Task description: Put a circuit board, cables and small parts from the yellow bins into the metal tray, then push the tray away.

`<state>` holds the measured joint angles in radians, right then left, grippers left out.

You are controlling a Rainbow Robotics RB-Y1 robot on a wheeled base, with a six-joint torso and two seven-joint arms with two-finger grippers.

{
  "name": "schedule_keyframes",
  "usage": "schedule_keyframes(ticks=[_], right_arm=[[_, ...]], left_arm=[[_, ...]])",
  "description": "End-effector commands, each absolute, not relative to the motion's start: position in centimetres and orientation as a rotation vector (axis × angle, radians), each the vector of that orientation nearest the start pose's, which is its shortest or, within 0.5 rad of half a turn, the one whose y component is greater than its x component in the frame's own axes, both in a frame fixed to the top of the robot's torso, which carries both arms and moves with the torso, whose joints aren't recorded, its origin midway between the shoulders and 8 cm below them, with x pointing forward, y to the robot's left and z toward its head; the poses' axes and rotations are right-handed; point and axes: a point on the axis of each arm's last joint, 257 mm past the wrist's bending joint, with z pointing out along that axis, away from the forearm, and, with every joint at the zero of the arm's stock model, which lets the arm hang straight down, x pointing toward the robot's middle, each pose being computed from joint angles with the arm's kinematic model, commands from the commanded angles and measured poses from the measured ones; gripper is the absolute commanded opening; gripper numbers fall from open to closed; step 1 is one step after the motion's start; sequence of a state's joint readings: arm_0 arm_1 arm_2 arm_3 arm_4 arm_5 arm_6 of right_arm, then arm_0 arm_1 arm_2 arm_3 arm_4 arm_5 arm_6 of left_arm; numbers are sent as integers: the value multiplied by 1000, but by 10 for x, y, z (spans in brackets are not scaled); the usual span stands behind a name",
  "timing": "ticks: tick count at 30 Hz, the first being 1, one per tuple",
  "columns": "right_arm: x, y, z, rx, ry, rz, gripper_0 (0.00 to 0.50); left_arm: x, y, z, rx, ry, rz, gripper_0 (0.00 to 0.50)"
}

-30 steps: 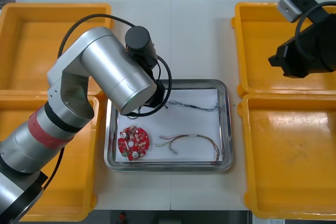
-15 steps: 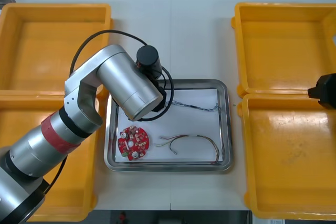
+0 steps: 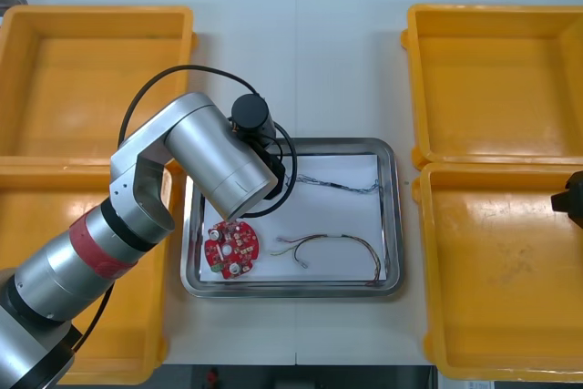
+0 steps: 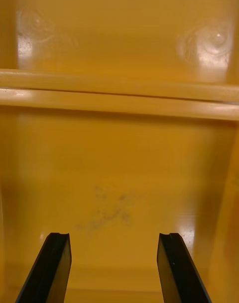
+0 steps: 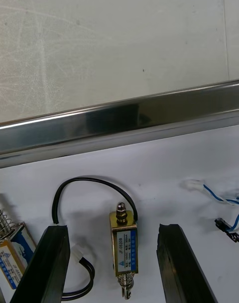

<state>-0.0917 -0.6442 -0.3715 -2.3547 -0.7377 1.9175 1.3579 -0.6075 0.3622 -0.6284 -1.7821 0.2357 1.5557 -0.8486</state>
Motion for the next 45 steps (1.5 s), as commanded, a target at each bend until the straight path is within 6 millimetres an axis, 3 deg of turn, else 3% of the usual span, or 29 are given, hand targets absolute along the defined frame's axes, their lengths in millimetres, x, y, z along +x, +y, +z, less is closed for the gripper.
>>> schedule_keyframes(ticks=[1, 12, 17, 21, 27, 31, 38, 43, 45], right_arm=[[356, -361, -159, 136, 2578, 27, 500], [350, -370, -159, 137, 2596, -6, 500], [349, -371, -158, 126, 2597, -15, 500], [349, -371, -158, 120, 2600, -18, 500], [349, -369, -159, 118, 2601, -13, 500], [349, -369, -159, 120, 2603, -10, 500], [349, -361, -150, 34, 2590, -35, 500], [347, -334, -144, -126, 2602, -10, 500], [345, -315, -141, -240, 2604, 9, 500]], left_arm=[[478, 68, -250, 89, 2507, -55, 500], [454, 76, -188, 40, 2497, -139, 500], [438, 104, -151, -10, 2493, -152, 500], [437, 119, -120, -32, 2443, -228, 500], [434, 154, -92, -36, 2391, -276, 500], [432, 183, -83, -37, 2380, -264, 500], [423, 233, -85, -90, 2403, -217, 500], [415, 265, -91, -66, 2422, -143, 500], [409, 279, -97, -64, 2439, -112, 500]])
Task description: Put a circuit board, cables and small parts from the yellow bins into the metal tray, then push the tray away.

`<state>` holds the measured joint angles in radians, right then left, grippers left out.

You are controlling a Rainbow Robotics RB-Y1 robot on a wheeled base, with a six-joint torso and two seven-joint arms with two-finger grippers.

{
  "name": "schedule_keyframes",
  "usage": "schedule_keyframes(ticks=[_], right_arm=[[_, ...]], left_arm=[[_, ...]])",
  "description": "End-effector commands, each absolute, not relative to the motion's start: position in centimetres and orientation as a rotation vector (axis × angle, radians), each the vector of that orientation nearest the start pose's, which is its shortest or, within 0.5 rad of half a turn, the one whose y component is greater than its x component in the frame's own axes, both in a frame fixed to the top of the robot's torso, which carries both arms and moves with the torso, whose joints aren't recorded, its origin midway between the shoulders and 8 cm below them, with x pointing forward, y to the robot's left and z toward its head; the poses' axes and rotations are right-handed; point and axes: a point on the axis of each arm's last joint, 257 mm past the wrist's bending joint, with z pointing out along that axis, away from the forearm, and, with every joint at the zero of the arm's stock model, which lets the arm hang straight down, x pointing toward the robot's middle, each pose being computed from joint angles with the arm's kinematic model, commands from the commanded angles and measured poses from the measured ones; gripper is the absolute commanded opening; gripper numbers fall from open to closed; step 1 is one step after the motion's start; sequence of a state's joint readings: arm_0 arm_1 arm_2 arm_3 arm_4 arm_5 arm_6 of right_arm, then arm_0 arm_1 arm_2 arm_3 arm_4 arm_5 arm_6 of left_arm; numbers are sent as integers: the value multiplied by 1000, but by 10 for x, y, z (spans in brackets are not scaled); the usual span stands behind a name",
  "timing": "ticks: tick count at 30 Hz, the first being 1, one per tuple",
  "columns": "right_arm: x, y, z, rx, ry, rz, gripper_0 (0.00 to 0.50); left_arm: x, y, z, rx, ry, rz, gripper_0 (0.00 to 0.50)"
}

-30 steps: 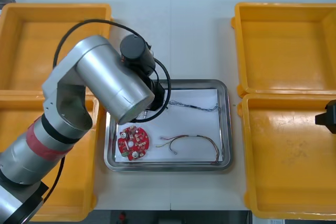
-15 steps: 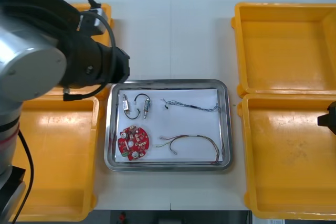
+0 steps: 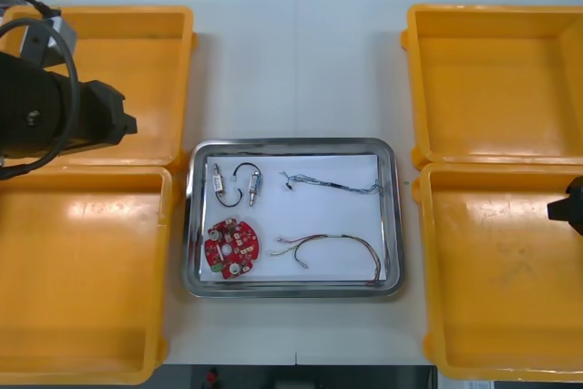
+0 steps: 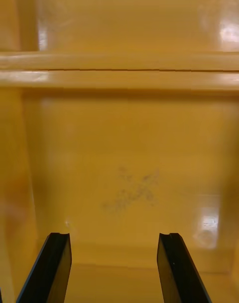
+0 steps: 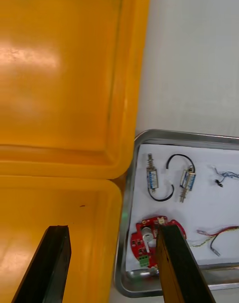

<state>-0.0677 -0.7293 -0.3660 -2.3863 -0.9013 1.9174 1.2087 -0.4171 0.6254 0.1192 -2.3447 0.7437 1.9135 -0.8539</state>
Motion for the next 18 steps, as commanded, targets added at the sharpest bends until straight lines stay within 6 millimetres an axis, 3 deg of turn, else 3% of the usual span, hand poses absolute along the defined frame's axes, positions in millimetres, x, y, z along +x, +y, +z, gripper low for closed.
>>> schedule_keyframes(ticks=[1, 11, 18], right_arm=[[345, -304, -139, -304, 2599, 13, 500], [342, -204, -135, -797, 2538, 55, 500], [342, -150, -144, -1061, 2471, 0, 500]], left_arm=[[407, 286, -99, -69, 2444, -99, 500], [376, 338, -121, -138, 2525, -21, 500], [355, 364, -137, -119, 2581, 61, 500]])
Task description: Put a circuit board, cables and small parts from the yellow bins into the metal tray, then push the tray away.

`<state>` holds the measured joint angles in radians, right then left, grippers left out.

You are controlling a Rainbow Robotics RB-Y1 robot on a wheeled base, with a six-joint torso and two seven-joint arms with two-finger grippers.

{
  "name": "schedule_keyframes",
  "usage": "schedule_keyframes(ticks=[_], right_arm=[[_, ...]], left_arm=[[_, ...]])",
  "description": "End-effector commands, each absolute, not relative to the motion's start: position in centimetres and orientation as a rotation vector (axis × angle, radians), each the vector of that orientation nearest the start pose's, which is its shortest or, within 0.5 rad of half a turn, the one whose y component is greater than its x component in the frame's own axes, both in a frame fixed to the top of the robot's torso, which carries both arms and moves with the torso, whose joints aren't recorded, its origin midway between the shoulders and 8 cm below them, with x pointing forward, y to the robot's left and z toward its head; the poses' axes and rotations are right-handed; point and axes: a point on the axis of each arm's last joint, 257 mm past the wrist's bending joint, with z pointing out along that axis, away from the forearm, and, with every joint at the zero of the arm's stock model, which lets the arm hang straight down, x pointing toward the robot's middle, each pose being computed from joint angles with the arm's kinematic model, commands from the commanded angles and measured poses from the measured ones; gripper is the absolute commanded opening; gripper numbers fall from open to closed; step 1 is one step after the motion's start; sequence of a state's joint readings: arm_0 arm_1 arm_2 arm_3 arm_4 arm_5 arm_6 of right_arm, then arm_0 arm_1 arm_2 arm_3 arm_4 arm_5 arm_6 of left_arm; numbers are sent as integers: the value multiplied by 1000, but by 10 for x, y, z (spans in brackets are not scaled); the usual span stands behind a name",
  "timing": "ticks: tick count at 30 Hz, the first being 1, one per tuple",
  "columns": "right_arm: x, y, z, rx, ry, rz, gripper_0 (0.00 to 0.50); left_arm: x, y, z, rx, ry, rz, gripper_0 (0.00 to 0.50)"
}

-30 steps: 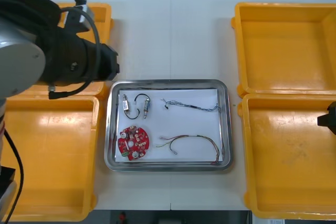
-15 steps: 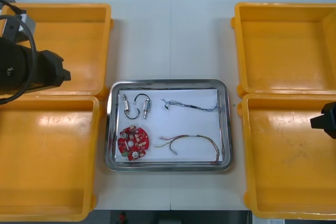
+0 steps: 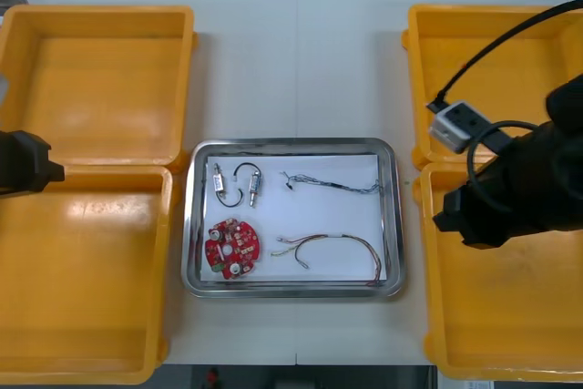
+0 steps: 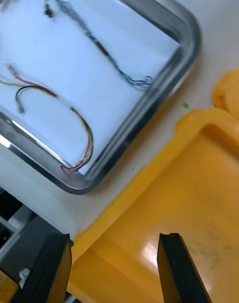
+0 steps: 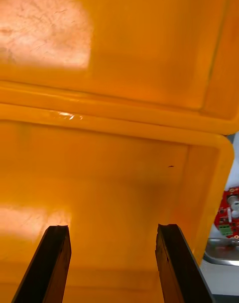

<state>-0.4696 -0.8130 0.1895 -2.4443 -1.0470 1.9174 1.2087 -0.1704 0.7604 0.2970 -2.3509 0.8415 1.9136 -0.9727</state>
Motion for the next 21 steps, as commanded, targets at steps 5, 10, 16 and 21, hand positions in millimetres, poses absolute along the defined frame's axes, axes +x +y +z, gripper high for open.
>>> schedule_keyframes(ticks=[5, 10, 16, 21], right_arm=[[343, -111, -150, -1202, 2416, -9, 500], [335, -71, -161, -1364, 2354, -26, 500], [329, -33, -183, -1607, 2211, -130, 500], [323, -8, -205, -1802, 2071, -180, 500]], left_arm=[[336, 380, -156, -110, 2646, 121, 500], [318, 391, -171, -108, 2704, 161, 500], [310, 393, -179, -77, 2737, 180, 500], [310, 393, -178, -74, 2736, 178, 500]])
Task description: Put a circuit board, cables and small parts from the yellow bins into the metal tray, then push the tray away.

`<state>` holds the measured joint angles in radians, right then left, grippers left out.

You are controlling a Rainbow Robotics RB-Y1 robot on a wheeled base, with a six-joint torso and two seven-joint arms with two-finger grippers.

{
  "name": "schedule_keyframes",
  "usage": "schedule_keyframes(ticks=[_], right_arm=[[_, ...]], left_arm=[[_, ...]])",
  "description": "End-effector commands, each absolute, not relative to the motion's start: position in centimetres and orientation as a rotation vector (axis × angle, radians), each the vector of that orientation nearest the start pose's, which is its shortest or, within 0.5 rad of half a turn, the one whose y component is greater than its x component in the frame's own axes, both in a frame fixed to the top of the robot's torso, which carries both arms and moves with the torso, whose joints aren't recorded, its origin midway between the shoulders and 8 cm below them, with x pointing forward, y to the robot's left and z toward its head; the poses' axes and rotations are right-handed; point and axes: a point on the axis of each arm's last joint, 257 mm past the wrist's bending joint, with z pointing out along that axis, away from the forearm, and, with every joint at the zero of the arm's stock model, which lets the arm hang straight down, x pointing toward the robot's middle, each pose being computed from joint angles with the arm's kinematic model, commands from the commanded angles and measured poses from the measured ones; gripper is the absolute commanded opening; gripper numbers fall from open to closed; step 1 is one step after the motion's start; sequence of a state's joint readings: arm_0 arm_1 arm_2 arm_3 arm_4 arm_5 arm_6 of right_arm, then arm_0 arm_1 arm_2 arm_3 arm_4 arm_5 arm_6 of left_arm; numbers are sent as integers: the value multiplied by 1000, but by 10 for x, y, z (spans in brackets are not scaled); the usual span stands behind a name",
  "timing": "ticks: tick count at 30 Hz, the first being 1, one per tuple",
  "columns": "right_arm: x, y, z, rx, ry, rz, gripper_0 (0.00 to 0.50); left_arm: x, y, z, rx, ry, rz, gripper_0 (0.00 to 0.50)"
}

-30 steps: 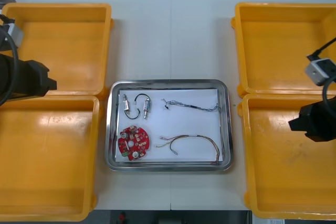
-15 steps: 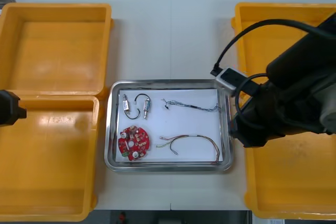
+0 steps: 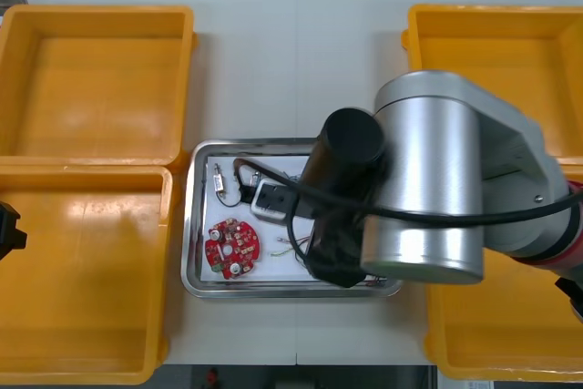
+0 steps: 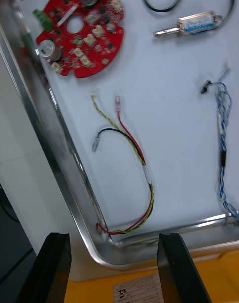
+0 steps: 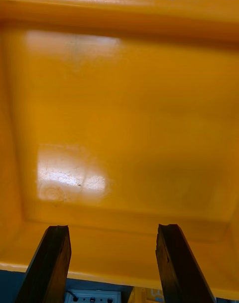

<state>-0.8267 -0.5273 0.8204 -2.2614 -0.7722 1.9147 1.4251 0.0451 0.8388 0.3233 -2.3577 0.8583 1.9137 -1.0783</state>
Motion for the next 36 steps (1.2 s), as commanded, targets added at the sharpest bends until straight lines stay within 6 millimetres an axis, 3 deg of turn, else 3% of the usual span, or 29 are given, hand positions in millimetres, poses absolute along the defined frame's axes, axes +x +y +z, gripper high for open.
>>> schedule_keyframes(ticks=[1, 9, 23, 36], right_arm=[[321, -2, -211, -1838, 2048, -172, 500], [316, 21, -249, -1966, 1966, -178, 500], [310, 20, -305, -2037, 1938, -291, 500], [309, 19, -323, -2044, 1963, -325, 500]], left_arm=[[311, 393, -177, -73, 2732, 175, 500], [320, 387, -168, -66, 2699, 146, 500], [338, 383, -154, -65, 2616, 101, 500], [346, 373, -150, -36, 2584, 59, 500]])
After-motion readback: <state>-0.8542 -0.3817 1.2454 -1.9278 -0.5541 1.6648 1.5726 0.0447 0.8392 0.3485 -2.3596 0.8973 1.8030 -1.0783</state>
